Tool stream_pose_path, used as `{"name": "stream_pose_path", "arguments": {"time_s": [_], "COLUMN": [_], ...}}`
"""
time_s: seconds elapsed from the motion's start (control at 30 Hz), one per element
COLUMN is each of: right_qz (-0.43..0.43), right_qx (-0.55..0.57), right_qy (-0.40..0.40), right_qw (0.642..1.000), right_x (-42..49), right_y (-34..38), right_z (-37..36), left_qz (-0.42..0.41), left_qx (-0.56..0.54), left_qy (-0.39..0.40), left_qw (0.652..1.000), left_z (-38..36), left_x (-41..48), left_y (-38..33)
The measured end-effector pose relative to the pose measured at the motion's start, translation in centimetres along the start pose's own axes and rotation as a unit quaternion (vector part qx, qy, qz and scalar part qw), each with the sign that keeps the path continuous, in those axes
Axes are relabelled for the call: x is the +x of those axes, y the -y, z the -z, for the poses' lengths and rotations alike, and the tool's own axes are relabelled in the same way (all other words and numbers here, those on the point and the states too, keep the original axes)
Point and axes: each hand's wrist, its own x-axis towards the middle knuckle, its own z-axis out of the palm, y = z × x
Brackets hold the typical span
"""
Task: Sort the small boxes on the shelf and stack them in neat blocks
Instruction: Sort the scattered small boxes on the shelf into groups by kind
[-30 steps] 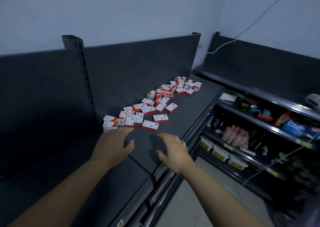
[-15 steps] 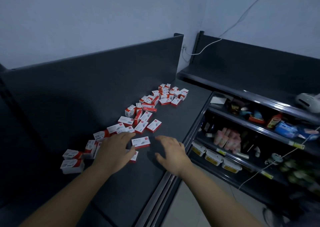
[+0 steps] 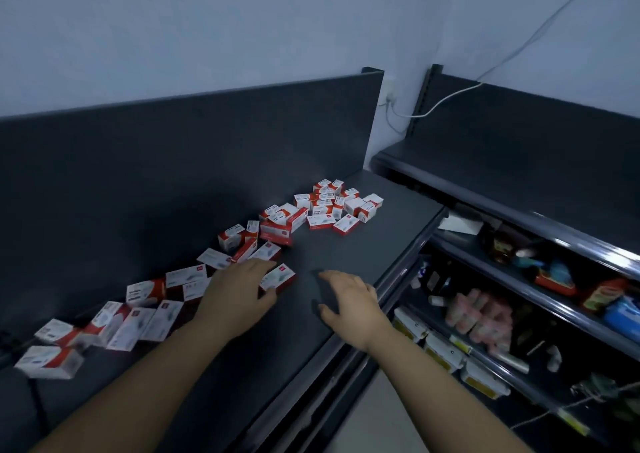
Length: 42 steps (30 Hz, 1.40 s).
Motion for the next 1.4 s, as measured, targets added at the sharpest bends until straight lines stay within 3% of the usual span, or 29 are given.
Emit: {"name": "stream_pose_path", "arguments": {"time_s": [0.47,0.93,1.13,1.3,1.4], "right_qz": [0.066,0.059,0.013,0.051,0.077], "right_qx": [-0.01,-0.022,0.01,-0.027,-0.05], "right_qy": [0.058,0.078,0.047,0.06,0.064], "right_qw": [0.996,0.995,0.999,0.997,0.994], "right_x": [4.5,10.8,13.1,16.1,17.6], "right_y": [-9.6,-9.0,-10.1,-10.8,-11.2], "right_z": [3.4,2.5,2.7,3.4,3.1], "left_qz": [0.118,0.109,0.082,0.14,0.18], "left_qx": [0.038,0.055,0.021,0.029,0.055], "left_qy": [-0.001,0.034,-0.022,-0.042,-0.008], "left_qw": [0.992,0.992,0.996,0.989,0.982], "left_z": [-4.5,-5.8,-6.4,-5.3,-5.1], "left_x": [3.0,5.1,5.4,6.0,6.5], "left_y": [-3.1,-1.1,-0.5,0.5,0.3]}}
